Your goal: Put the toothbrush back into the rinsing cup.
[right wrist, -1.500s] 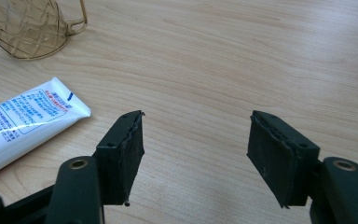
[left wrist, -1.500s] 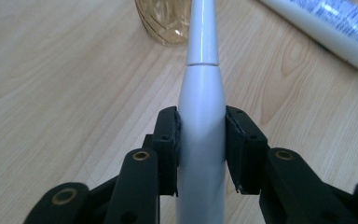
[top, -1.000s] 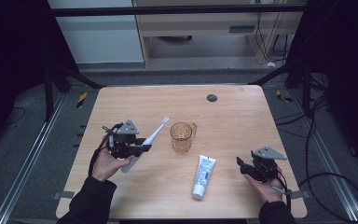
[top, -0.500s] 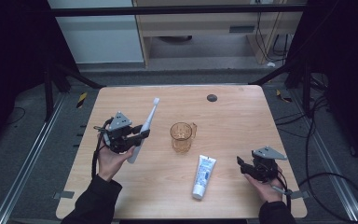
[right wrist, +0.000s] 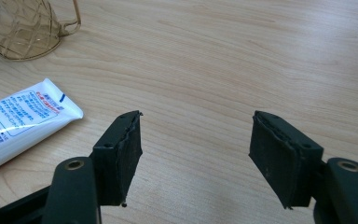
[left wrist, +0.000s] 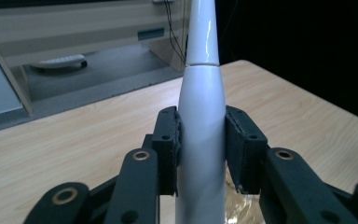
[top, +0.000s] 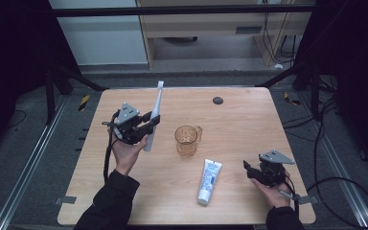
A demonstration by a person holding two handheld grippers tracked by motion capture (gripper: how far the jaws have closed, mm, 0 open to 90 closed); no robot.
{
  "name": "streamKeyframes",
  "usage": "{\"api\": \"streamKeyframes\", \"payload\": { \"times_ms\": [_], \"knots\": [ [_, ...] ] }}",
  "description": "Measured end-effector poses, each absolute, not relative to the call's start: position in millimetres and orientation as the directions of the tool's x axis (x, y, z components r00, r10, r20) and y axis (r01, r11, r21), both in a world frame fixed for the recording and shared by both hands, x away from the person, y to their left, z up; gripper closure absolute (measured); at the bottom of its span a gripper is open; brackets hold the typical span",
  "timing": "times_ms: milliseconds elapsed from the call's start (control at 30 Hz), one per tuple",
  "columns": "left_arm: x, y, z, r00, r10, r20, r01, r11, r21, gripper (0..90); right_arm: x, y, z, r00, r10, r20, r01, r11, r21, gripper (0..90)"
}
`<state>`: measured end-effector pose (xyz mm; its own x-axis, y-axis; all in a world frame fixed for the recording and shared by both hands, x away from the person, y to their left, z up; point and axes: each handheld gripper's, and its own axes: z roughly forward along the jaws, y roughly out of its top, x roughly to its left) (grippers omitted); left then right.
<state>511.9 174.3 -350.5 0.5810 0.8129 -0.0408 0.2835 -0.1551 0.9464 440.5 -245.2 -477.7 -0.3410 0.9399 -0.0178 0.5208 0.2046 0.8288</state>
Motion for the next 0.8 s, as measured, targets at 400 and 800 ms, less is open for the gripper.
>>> {"api": "streamKeyframes", "payload": {
  "times_ms": [400, 800],
  "knots": [
    [526.9, 148.9, -352.4, 0.575, 0.816, -0.066, 0.229, -0.083, 0.970, 66.8, 440.6, -245.1, -477.9, -0.340, 0.940, -0.023, 0.517, 0.207, 0.831, 33.2],
    [537.0, 126.8, -354.7, 0.580, 0.811, -0.082, 0.194, -0.040, 0.980, 66.8, 441.4, -244.5, -478.9, -0.344, 0.938, -0.027, 0.514, 0.213, 0.831, 33.0]
  ]
}}
